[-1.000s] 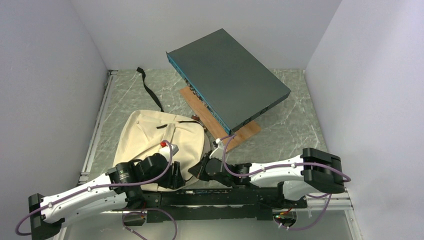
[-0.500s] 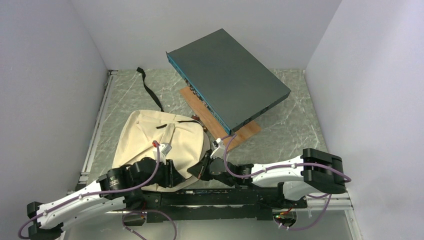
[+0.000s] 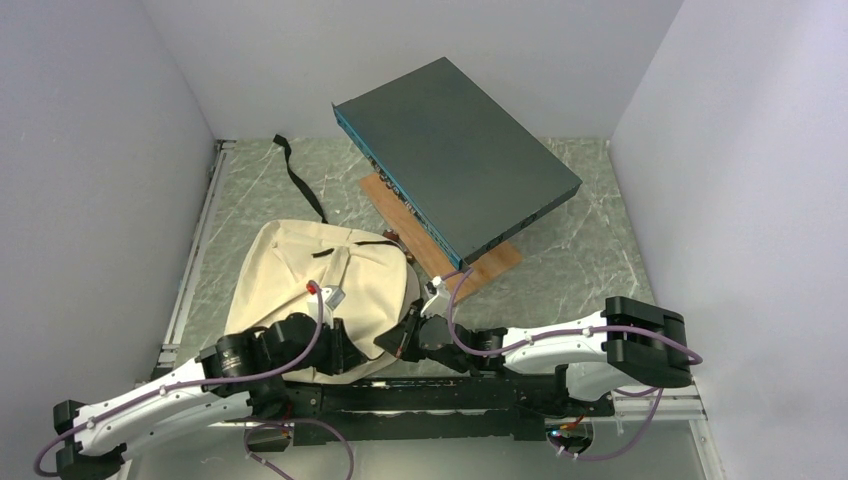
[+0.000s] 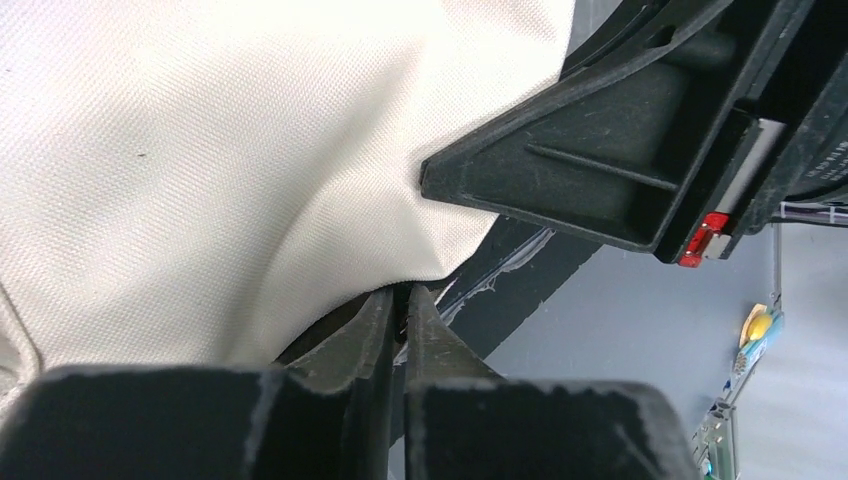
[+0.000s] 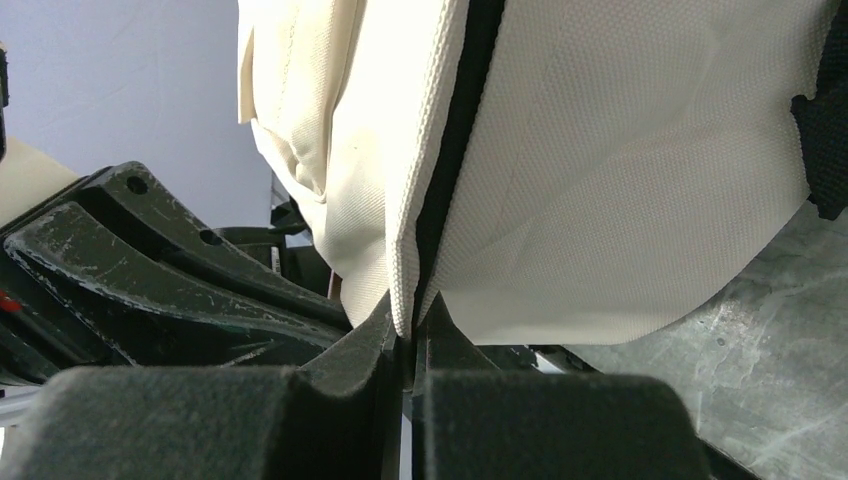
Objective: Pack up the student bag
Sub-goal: Zip the student bag at the center of the board.
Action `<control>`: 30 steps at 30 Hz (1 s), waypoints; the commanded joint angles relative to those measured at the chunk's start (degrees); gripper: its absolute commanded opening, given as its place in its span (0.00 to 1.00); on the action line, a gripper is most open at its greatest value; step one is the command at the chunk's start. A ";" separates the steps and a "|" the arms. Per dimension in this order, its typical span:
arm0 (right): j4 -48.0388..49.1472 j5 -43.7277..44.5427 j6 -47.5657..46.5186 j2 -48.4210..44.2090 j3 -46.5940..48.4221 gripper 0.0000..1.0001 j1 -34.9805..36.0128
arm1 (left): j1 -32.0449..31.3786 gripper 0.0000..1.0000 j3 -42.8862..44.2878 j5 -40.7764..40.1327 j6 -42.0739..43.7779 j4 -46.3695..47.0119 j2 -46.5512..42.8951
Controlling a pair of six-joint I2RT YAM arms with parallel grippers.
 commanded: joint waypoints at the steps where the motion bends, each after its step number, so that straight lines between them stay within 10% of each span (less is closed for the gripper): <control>1: 0.85 -1.29 0.01 -1.66 -0.53 0.00 0.72 | -0.11 0.03 2.72 -4.76 -2.37 -1.97 -3.08; 30: 8.56 0.22 -0.48 -15.97 -18.18 0.00 -9.80 | -1.55 0.00 10.37 -22.85 -24.45 -33.49 6.02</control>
